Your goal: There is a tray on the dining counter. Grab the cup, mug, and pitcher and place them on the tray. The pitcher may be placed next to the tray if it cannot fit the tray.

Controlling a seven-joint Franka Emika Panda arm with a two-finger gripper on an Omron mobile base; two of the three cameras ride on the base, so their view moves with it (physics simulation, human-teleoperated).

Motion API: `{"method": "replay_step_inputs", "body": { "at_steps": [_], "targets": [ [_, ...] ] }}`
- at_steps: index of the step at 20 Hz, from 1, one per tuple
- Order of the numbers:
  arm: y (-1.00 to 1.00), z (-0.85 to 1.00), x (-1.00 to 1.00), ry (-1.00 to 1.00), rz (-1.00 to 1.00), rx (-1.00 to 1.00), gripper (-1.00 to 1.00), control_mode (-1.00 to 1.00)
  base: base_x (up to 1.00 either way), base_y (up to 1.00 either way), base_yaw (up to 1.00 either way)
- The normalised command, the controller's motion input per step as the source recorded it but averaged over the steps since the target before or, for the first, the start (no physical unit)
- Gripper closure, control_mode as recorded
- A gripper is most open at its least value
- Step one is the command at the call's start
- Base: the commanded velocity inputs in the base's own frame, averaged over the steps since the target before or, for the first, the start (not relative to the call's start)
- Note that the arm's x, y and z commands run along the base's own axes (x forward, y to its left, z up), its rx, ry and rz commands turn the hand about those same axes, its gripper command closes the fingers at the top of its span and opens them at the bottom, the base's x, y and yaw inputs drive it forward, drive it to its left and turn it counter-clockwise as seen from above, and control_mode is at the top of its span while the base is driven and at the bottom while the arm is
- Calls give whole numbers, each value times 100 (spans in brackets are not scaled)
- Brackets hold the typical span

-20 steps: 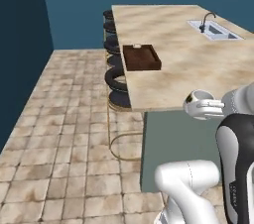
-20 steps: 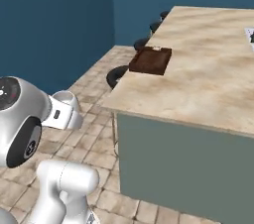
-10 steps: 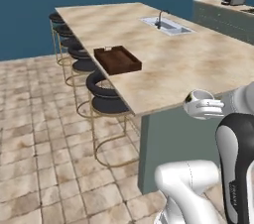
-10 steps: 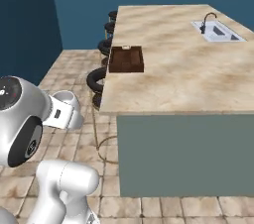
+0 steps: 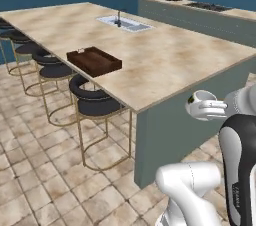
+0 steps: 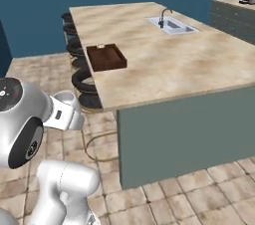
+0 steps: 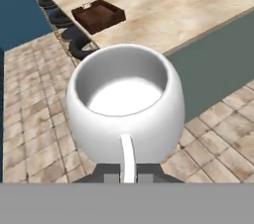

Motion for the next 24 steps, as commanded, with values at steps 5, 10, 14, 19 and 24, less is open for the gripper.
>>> {"method": "replay_step_inputs", "body": {
  "at_steps": [5,10,14,19,24],
  "targets": [
    [0,0,0,0,0,0,100,100,25,99,-38],
    [0,0,0,0,0,0,100,100,46,92,-40],
    [0,0,0,0,0,0,100,100,27,90,-44],
    [0,0,0,0,0,0,100,100,12,92,-45],
    [0,0,0,0,0,0,100,100,4,95,-44]
  ]
}}
